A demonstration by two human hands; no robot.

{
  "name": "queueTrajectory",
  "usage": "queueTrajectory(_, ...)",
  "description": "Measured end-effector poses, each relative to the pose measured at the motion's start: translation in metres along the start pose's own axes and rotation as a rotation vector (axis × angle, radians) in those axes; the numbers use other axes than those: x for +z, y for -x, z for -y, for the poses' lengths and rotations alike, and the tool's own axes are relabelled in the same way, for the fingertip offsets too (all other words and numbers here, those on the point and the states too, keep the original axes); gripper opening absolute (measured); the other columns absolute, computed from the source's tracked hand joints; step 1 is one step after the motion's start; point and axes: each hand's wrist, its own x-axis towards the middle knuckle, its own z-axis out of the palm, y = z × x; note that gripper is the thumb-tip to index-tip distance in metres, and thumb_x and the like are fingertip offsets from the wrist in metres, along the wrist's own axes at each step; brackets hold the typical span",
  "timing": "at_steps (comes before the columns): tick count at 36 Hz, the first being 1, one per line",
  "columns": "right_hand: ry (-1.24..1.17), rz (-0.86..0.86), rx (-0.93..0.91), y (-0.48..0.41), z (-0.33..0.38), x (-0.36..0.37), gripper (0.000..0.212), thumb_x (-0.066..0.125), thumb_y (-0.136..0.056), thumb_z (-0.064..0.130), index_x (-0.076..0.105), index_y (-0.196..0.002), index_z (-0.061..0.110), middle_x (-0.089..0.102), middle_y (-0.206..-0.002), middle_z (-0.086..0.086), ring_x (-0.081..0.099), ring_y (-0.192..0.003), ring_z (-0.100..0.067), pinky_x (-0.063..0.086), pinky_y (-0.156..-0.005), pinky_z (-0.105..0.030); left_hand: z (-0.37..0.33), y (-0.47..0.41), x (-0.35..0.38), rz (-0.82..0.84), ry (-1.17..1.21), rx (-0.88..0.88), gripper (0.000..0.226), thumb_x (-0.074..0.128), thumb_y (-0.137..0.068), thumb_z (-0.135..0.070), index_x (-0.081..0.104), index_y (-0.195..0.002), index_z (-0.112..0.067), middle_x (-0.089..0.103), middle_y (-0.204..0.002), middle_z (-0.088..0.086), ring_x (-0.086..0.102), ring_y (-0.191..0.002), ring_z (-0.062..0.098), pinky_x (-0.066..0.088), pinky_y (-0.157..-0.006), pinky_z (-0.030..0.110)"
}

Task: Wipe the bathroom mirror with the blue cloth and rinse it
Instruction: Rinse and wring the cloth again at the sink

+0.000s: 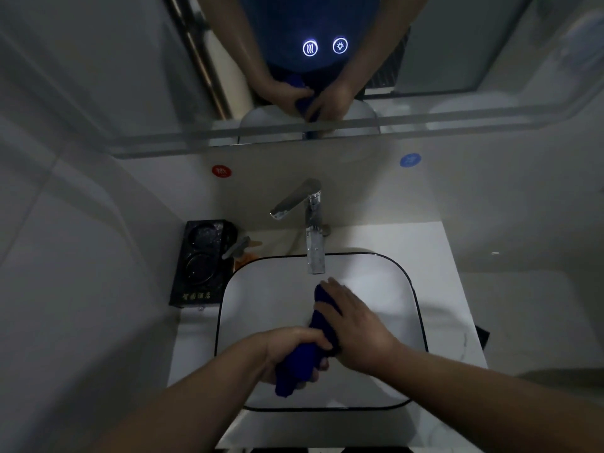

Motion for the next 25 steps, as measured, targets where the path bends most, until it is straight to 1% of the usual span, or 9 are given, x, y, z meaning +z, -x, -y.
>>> queueTrajectory(2,-0.011,0.036,-0.095,-0.004,-0.004,-0.007,0.075,0.085,-0.081,0.043,0.053,-0.139,0.010,0.041,-0.164,-0.023,0.038,-0.156,-0.042,0.036,-0.128,-0.054,-0.004,0.001,-0.005,0.016,-0.131,-0.039,0.048,0.077,-0.086,-0.034,0.062,-0.126,-0.013,0.070,-0.091,0.001,0.062,-0.073,0.015,0.047,-0.066,0.026)
queueTrajectory(3,-0.039,0.074,-0.115,-0.005,-0.005,-0.012,0.070,0.084,-0.082,0.040,0.055,-0.137,0.009,0.046,-0.161,-0.021,0.045,-0.152,-0.040,0.042,-0.125,-0.051,-0.007,0.002,-0.006,0.014,-0.198,-0.050,0.053,0.079,-0.084,-0.035,0.061,-0.128,-0.011,0.071,-0.092,0.001,0.064,-0.074,0.016,0.050,-0.068,0.027)
queueTrajectory(6,-0.119,0.263,-0.054,-0.012,-0.004,-0.031,0.060,0.080,-0.086,0.032,0.056,-0.139,0.015,0.061,-0.136,-0.008,0.066,-0.120,-0.031,0.057,-0.099,-0.042,-0.013,-0.001,-0.001,-0.053,-0.339,-0.036,0.065,0.083,-0.083,-0.033,0.059,-0.136,-0.005,0.074,-0.102,0.006,0.070,-0.082,0.021,0.059,-0.078,0.033)
queueTrajectory(11,-0.005,0.447,0.026,-0.018,-0.001,-0.044,0.064,0.078,-0.084,0.036,0.048,-0.141,0.031,0.063,-0.125,0.000,0.068,-0.107,-0.027,0.058,-0.091,-0.042,-0.015,-0.009,0.014,-0.263,-0.711,0.113,0.045,0.084,-0.084,-0.034,0.068,-0.123,-0.017,0.077,-0.113,0.005,0.074,-0.105,0.025,0.061,-0.094,0.039)
queueTrajectory(14,0.128,0.525,0.071,-0.021,0.003,-0.042,0.061,0.073,-0.087,0.034,0.045,-0.141,0.028,0.068,-0.115,-0.004,0.072,-0.097,-0.031,0.060,-0.082,-0.042,-0.008,-0.023,0.024,-0.403,-0.789,0.170,0.040,0.080,-0.085,-0.025,0.065,-0.121,-0.018,0.072,-0.116,0.007,0.070,-0.104,0.023,0.060,-0.093,0.038)
queueTrajectory(16,0.206,0.571,0.096,-0.026,0.006,-0.039,0.058,0.070,-0.090,0.031,0.045,-0.141,0.024,0.070,-0.109,-0.006,0.072,-0.092,-0.032,0.058,-0.074,-0.040,-0.002,-0.037,0.029,-0.509,-0.949,0.136,0.037,0.074,-0.090,-0.023,0.065,-0.125,-0.014,0.071,-0.118,0.009,0.069,-0.106,0.023,0.059,-0.094,0.036)
queueTrajectory(18,0.234,0.634,0.124,-0.032,0.010,-0.038,0.055,0.069,-0.092,0.030,0.047,-0.141,0.022,0.072,-0.113,-0.006,0.073,-0.100,-0.032,0.054,-0.074,-0.037,0.006,-0.052,0.032,-0.627,-1.041,0.104,0.044,0.068,-0.095,-0.026,0.059,-0.136,-0.013,0.069,-0.120,0.008,0.069,-0.112,0.025,0.057,-0.094,0.034)
queueTrajectory(21,0.213,0.695,0.184,-0.037,0.013,-0.038,0.049,0.069,-0.092,0.033,0.053,-0.137,0.025,0.071,-0.122,-0.004,0.073,-0.112,-0.031,0.055,-0.085,-0.038,0.020,-0.060,0.030,-0.739,-1.054,0.169,0.057,0.064,-0.099,-0.024,0.045,-0.152,-0.014,0.066,-0.133,0.009,0.067,-0.119,0.026,0.054,-0.096,0.034)
queueTrajectory(25,0.122,0.723,0.291,-0.036,0.014,-0.035,0.024,0.067,-0.089,0.030,0.063,-0.112,0.024,0.073,-0.105,-0.001,0.074,-0.102,-0.028,0.061,-0.086,-0.038,0.035,-0.063,0.024,-0.883,-1.166,0.382,0.076,0.058,-0.100,-0.021,0.021,-0.166,-0.019,0.064,-0.129,0.008,0.068,-0.108,0.027,0.043,-0.076,0.029)
